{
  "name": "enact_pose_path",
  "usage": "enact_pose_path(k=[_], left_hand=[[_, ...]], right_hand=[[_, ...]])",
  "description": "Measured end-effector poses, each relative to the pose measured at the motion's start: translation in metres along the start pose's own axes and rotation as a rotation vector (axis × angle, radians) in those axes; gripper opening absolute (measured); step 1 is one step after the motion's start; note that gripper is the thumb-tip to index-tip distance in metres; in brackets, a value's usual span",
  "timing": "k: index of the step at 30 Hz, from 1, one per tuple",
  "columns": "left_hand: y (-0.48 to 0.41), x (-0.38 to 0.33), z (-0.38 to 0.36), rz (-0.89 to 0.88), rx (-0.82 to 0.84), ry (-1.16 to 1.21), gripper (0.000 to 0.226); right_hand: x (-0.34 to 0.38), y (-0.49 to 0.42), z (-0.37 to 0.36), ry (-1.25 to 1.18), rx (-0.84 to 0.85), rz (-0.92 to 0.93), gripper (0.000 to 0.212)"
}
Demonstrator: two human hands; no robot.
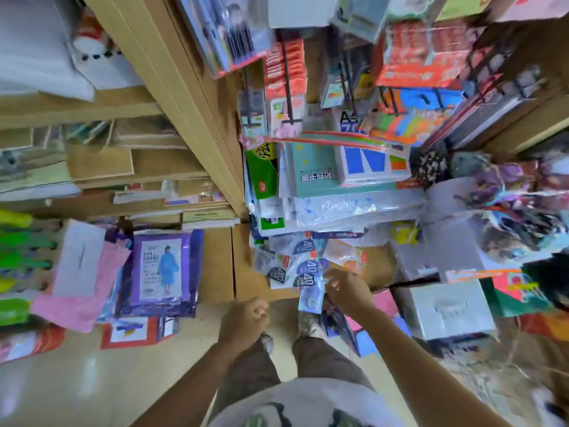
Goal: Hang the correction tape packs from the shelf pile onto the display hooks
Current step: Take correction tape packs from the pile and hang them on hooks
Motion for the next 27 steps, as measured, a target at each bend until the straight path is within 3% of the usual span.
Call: enact_pose_path(k=[4,9,17,21,27], left_hand=[[-0.015,0.013,-0.043,0.047,0.093,-0.048,0.023],[-0.054,0.022,-0.077,0.075,0.169,-0.092,0.024],[-0.145,0.045,-0.099,0.074,0.138,-0.15,0.019],[-0.19,0.055,-0.096,0.02,0.054,-0.144,0.032],[-0.228,0.074,-0.093,-0.1,-0.009,-0.224,0.054]], right_hand=[[-0.046,-0.013,-0.045,-0.039,0.084,-0.107,0.026],[-0.079,-0.035,-0.076,-0.036,0.141,-0.101,0.025],[-0.123,-0.09,-0.128,-0.055,0.273,-0.148,0.038],[-0.145,-0.119,-0.166,-0.112,0.264,-0.226,0.028],[-0.168,-0.143,-0.225,-0.317,0.243,-0.413,0.031]])
Point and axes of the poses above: each hand's wrist, its own y-axis away from the middle knuckle, its own z-axis out of the back of the hand, x = y × z, the point moved 9 cm from there along -y, towards the middle knuckle, and after that the axes turned 3 degrees about y, right-handed, at the moved point
